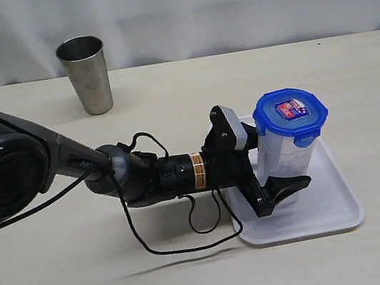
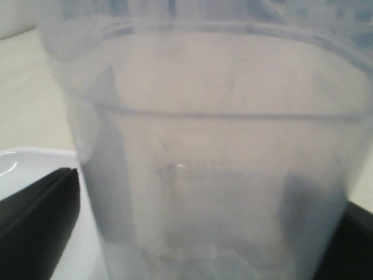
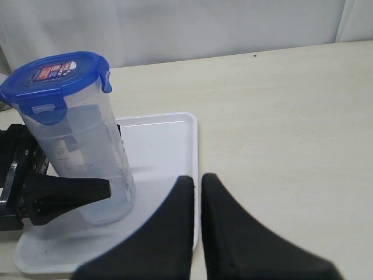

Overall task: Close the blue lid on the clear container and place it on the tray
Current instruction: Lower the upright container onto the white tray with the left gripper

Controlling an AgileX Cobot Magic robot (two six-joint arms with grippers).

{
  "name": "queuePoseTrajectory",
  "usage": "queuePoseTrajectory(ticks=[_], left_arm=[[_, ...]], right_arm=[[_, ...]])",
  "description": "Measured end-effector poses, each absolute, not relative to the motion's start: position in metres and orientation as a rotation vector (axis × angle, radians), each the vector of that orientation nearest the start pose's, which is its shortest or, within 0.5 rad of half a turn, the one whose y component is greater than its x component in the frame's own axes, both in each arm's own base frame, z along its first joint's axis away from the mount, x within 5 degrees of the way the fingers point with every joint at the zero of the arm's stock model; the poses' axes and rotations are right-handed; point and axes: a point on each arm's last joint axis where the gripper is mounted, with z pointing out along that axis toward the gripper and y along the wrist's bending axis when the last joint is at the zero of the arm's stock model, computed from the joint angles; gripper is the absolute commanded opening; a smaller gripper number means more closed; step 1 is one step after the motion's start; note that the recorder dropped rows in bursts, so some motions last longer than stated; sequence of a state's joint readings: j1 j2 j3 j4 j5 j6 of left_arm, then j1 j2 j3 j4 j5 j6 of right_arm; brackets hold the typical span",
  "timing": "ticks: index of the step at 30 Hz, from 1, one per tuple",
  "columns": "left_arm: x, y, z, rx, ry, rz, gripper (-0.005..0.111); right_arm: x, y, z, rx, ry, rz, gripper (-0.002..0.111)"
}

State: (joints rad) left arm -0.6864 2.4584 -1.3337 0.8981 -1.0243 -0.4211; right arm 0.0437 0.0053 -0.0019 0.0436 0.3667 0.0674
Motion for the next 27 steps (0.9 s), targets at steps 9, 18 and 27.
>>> queuePoseTrajectory(ticks=[9, 18, 27], left_arm=[[0.317, -0.326, 0.05, 1.318, 1.374, -1.019, 0.088], [0.325, -0.315, 0.05, 1.304, 1.396, -1.038, 0.088], [0.335, -0.298, 0.052, 1.289, 1.391, -1.079, 0.088]], right_arm=[[0.053, 0.004, 0.181, 0.049, 1.854, 0.12, 0.005], [0.053, 0.004, 0.181, 0.049, 1.854, 0.12, 0.005], [0.053, 0.004, 0.181, 0.049, 1.854, 0.12, 0.005]])
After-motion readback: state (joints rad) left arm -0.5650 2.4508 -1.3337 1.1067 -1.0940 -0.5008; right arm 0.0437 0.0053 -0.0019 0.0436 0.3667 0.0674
